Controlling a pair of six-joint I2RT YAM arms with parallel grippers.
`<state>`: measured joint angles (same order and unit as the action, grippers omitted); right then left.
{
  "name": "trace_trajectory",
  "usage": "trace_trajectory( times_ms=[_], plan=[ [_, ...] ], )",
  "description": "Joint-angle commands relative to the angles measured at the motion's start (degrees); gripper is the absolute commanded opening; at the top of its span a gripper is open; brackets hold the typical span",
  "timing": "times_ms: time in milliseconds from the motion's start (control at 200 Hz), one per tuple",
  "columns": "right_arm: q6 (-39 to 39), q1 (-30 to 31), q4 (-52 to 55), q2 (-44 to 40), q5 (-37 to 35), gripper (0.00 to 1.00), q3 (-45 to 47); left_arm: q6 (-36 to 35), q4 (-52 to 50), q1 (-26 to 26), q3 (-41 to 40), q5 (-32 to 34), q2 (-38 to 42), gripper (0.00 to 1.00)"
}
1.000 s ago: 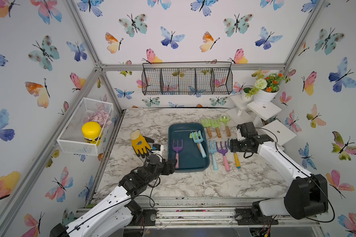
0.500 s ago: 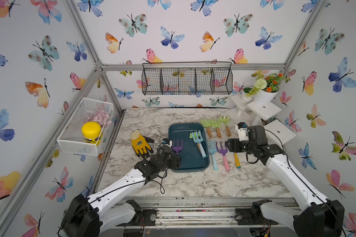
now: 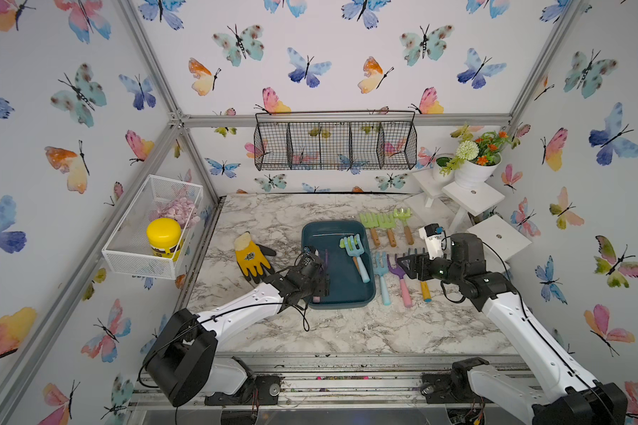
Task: Take the hand rake out of the storage box
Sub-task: Pick up the rake from the storage box.
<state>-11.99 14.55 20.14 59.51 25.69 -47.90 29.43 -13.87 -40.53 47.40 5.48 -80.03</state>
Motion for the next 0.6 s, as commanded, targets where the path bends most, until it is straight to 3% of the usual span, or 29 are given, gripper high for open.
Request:
trace_trajectory(
  times_ms=[0,596],
  plan=[
    [-0.6,-0.2,-3.8,-1.5,4.9,0.72,2.5,-1.1,0.9,0.5,1.9,2.6,-3.0,0.68],
    [-0.8,-0.2,-5.6,-0.1,6.6,0.74,4.6,-1.6,0.0,2.6,3.8,2.9,-11.9,0.71]
  ],
)
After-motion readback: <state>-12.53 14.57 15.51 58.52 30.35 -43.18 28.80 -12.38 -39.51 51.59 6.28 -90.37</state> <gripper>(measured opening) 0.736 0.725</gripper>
